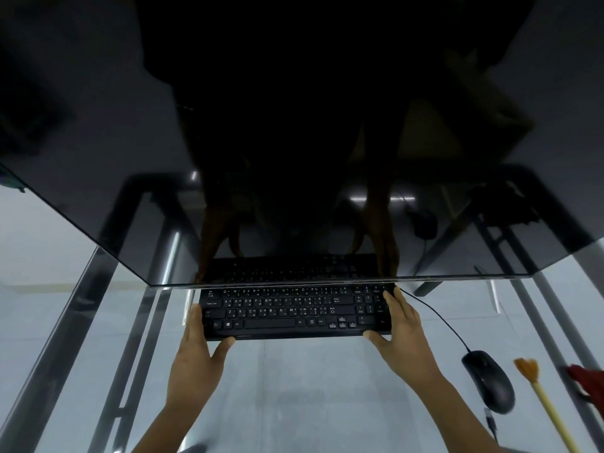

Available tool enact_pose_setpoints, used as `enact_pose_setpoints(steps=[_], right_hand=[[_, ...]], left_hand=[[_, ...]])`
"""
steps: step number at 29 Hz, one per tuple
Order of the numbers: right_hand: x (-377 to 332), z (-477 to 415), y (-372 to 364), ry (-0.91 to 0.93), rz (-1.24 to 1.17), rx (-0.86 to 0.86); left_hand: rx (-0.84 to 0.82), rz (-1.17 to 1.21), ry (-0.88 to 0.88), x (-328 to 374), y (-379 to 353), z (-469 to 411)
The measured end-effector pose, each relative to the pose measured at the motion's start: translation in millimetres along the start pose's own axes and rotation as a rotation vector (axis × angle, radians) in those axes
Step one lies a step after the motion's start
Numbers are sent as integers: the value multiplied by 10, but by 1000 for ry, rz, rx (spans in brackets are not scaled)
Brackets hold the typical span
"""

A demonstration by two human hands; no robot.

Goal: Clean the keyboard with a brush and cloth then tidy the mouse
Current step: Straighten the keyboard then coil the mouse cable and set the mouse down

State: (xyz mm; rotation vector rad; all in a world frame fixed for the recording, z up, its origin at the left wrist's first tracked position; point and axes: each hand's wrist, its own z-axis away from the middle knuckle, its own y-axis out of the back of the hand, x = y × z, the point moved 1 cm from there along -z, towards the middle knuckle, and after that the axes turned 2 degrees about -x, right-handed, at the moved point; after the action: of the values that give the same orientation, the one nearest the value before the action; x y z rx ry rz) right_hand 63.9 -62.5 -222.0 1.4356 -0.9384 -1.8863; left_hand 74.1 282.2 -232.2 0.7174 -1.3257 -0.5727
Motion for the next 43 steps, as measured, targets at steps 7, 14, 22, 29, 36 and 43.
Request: enact_pose_setpoints(steps=[7,14,22,29,36,43], right_hand=[[748,536,620,-187,311,235],[1175,909,733,-223,331,236],[1275,595,788,-199,199,240],[1270,-19,981,-281,119,230],[1338,-244,996,-268,19,298],[1391,-266,1004,-253,25,282]], left_hand=[[-20,-196,-234,281,-303,150],[-199,-281,-514,1045,-1051,316],[-335,-334,-684,1665,-1617,560],[-312,-358,-645,1919,-1848,575],[-302,-368,-593,1973,-1934,547],[-290,-366,-569,2010,-1960,560]])
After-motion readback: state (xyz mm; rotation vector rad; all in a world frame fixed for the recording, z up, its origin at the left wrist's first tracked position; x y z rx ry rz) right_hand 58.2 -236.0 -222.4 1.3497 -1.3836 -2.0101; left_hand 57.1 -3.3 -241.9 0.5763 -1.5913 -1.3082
